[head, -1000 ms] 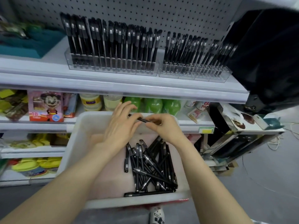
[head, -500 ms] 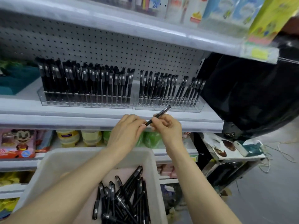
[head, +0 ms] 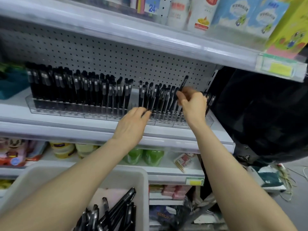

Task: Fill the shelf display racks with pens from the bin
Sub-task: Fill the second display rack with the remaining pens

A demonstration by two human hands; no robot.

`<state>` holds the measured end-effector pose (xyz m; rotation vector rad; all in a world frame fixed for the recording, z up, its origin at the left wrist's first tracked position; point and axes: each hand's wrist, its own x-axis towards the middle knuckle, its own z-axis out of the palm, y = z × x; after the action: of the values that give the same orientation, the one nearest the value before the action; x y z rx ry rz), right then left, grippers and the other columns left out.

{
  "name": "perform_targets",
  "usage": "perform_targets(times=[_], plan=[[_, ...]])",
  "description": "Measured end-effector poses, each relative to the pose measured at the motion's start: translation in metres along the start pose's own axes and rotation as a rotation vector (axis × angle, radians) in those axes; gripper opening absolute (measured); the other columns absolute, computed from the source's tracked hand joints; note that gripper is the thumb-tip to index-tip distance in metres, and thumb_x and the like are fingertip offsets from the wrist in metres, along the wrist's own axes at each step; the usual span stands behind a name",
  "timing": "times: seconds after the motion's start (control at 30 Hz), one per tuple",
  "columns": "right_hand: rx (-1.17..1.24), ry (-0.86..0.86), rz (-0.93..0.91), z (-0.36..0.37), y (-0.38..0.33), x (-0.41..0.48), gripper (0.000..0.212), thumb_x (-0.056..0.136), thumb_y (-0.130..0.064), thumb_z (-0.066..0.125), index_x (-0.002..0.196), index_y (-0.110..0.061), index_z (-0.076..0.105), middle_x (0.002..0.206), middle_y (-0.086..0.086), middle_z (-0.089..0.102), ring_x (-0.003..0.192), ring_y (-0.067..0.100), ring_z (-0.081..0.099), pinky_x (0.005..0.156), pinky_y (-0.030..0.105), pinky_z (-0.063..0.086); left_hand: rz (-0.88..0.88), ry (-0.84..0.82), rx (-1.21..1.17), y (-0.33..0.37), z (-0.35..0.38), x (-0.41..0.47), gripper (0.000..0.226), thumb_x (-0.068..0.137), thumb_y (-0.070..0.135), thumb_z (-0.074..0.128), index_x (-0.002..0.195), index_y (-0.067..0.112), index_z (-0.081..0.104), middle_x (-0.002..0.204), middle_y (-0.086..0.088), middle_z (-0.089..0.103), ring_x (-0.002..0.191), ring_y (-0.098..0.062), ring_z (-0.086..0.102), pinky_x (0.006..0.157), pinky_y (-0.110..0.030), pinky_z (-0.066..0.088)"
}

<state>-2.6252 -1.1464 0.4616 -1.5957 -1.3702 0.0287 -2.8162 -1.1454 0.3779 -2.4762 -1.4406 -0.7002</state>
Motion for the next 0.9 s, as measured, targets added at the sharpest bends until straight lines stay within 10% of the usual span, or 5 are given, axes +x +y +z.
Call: perform_targets(times=[0.43, 0.7, 0.9], plan=[[-0.071, -0.131, 0.116, 0.027, 0.026, -0.015, 0.029, 0.096, -0.024, 0.061, 0.118, -0.007, 0.067, 0.087, 0.008, 0.071, 0.078, 0.026, 0.069, 0.075, 0.033, 0.056, 0.005, 0.050, -0.022, 0.000, 0.005, 0.000, 0.063, 0.075, -0.002, 0.073, 0.133, 0.010, 0.054, 0.126, -0.006, 0.057, 0.115, -0.023, 0.052, 0.077, -0.031, 0.053], [-0.113, -0.101, 0.159, 0.028, 0.017, -0.030, 0.033, 0.095, -0.016, 0.061, 0.126, -0.006, 0.062, 0.102, 0.008, 0.071, 0.090, 0.021, 0.062, 0.083, 0.031, 0.050, 0.124, 0.062, -0.055, -0.019, 0.004, -0.028, 0.063, 0.088, 0.003, 0.066, 0.145, 0.007, 0.042, 0.150, -0.012, 0.041, 0.140, -0.030, 0.036, 0.113, -0.040, 0.034], [-0.015, 0.017, 0.183, 0.033, -0.003, -0.084, 0.036, 0.094, -0.011, 0.061, 0.130, -0.010, 0.057, 0.103, 0.000, 0.067, 0.095, 0.013, 0.061, 0.091, 0.028, 0.050, 0.083, 0.133, -0.130, -0.053, -0.015, -0.080, 0.045, 0.086, 0.007, 0.068, 0.130, 0.005, 0.058, 0.129, -0.013, 0.057, 0.119, -0.035, 0.053, 0.091, -0.044, 0.051]])
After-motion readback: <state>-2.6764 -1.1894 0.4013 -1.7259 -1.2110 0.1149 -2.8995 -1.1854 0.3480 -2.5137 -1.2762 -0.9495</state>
